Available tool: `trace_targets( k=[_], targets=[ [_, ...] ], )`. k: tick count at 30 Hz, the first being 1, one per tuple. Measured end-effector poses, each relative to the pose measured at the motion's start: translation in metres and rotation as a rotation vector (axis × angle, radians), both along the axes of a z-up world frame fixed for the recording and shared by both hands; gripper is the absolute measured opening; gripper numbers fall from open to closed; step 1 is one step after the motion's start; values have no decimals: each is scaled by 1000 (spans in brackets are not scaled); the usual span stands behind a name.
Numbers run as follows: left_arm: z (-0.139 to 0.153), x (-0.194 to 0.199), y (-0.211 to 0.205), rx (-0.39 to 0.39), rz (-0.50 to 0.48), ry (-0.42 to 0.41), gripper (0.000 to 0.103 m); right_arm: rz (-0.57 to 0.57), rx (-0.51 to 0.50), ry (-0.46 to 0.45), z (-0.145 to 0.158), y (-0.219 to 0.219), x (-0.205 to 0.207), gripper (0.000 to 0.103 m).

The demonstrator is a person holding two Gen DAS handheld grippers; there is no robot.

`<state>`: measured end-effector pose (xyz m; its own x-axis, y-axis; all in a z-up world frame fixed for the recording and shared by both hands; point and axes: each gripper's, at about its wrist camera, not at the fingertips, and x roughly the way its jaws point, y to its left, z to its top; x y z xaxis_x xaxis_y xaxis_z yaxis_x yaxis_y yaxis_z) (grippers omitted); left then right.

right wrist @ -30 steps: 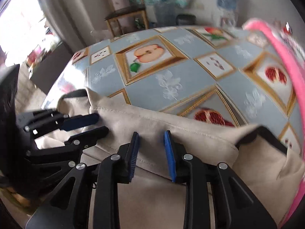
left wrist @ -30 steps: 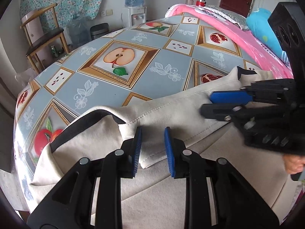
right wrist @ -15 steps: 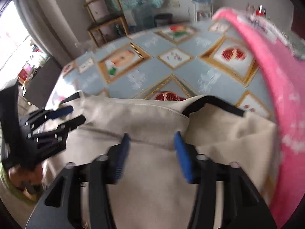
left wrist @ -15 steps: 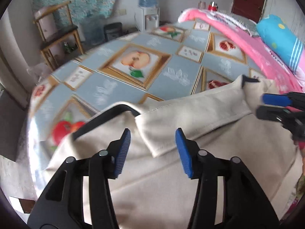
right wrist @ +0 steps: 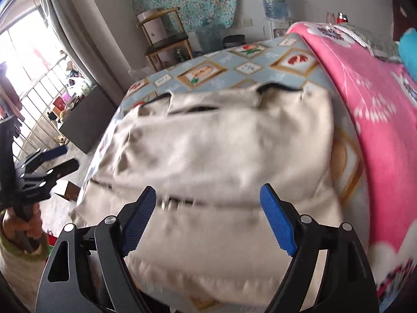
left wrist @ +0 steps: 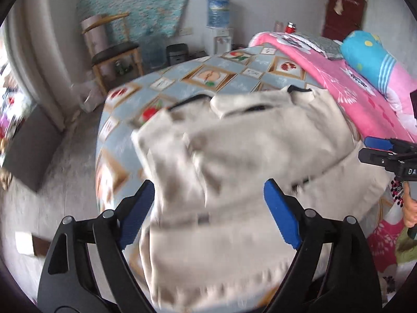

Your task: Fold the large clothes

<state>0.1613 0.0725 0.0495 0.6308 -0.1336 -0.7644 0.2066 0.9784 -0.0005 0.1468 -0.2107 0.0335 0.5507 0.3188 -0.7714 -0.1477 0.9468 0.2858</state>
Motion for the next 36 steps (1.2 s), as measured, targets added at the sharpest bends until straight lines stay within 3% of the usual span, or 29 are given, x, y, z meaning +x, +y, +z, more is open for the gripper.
trace_targets(
  k=[6, 12, 17, 22, 26, 31, 36],
  targets=[
    [-34, -64, 26, -124, 66, 2, 82, 69, 28, 45, -27, 16, -34, 80],
    [-56, -90, 31, -64, 91, 0, 82, 160, -14, 69, -47, 42, -46, 80],
    [-64, -74, 48, -98, 103, 1, 67, 158, -13, 90, -59, 48, -41, 77],
    [-79, -36, 67, -125, 131, 74, 46, 156, -7, 105, -63, 49, -35, 75],
    [-95, -13, 78, -126, 127, 139, 46, 161, -8, 107, -64, 50, -34, 75],
    [-97, 0, 83, -148, 76, 145, 46, 156, -4, 112, -64, 50, -34, 75],
    [-98, 6, 91, -297, -5, 154, 43, 154, -1, 116, -64, 50, -33, 75]
  ],
)
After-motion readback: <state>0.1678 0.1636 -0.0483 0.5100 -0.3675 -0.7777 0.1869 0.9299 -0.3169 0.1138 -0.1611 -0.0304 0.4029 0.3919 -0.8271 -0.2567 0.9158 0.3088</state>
